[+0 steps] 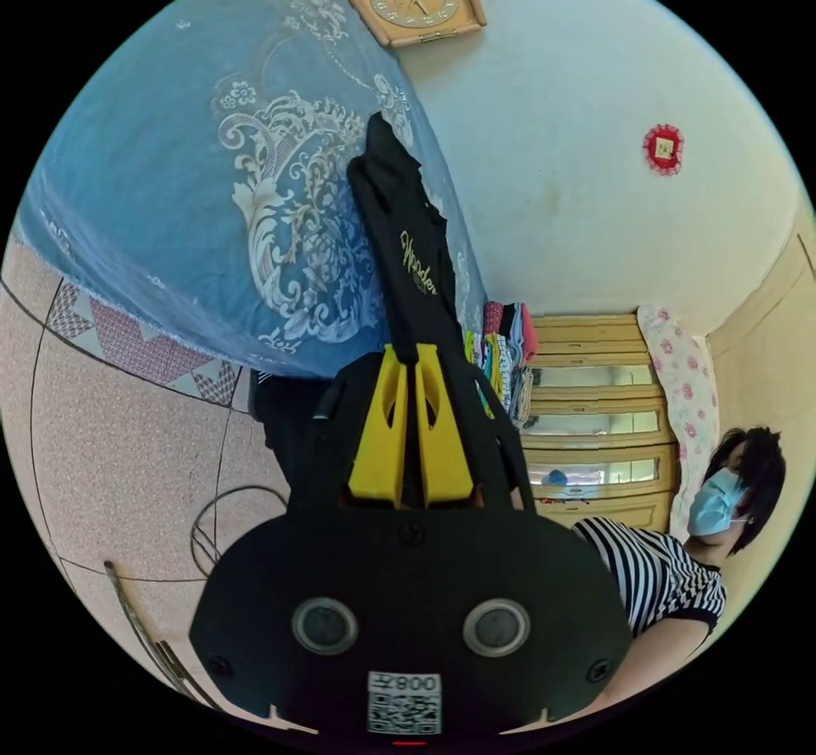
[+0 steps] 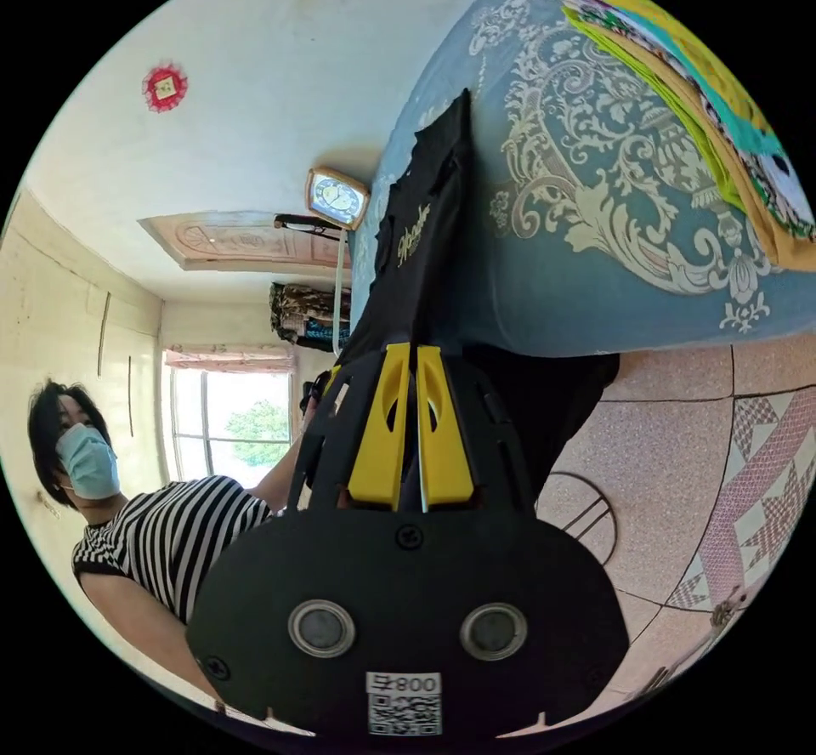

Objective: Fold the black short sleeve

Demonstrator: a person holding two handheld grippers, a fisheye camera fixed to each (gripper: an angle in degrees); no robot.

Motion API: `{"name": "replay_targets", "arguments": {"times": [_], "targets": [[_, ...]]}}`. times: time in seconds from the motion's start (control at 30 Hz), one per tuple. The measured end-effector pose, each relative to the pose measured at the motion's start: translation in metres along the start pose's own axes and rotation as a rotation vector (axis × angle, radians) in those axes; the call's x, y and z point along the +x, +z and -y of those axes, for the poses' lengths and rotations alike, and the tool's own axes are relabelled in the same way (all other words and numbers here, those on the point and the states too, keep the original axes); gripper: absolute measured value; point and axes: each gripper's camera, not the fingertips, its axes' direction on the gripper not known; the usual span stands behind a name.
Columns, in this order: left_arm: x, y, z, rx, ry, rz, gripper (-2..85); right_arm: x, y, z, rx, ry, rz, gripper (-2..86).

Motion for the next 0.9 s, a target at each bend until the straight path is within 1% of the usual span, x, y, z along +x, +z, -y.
{"name": "replay_targets", "arguments": {"times": [0.23,0.37,0.57,0.9], "targets": [[0.033,-0.029,-0.025,0.031,0.079,-0.052,2.2,-0.029,-0.031,-0.029,0.012,-0.09,0.028,0.7],[0.045,-0.039,-0.047,0.035,0.09,-0.074,2.3,-0.041,-0.044,-0.051,0.011,-0.106,0.052,0.7],[0.052,-0.037,-0.064,0.019,0.062,-0.077,2.3,-0.05,-0.045,-0.071,-0.031,-0.087,0.035,0.8],[0.081,-0.002,-0.032,0.028,0.053,-0.107,2.2,-0.075,-0.022,-0.044,-0.025,-0.051,0.058,0.9]]}}
